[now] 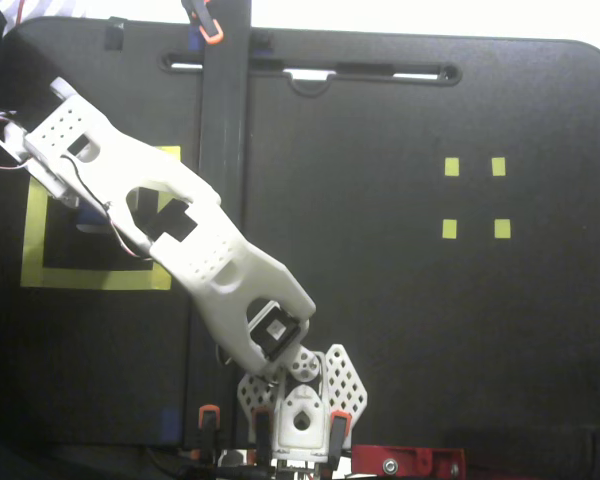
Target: Grasp the block and place it in the designated area.
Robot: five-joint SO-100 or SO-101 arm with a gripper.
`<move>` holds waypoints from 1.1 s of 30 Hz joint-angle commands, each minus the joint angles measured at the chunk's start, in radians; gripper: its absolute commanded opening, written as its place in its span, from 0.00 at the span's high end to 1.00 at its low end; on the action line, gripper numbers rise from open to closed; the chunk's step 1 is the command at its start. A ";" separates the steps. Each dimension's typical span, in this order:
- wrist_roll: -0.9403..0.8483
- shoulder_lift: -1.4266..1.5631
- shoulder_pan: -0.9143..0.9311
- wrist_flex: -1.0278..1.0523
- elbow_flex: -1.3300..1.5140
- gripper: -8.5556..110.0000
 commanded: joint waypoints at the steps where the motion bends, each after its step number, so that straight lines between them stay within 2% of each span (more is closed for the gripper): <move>1: 0.005 0.000 -0.011 0.002 0.003 0.73; 9: 0.000 0.003 -0.014 0.015 0.003 0.72; 11: 0.000 0.003 -0.014 0.018 0.003 0.65; 13: -0.006 0.006 -0.014 0.025 0.003 0.52; 33: -0.034 0.081 0.005 0.057 0.002 0.51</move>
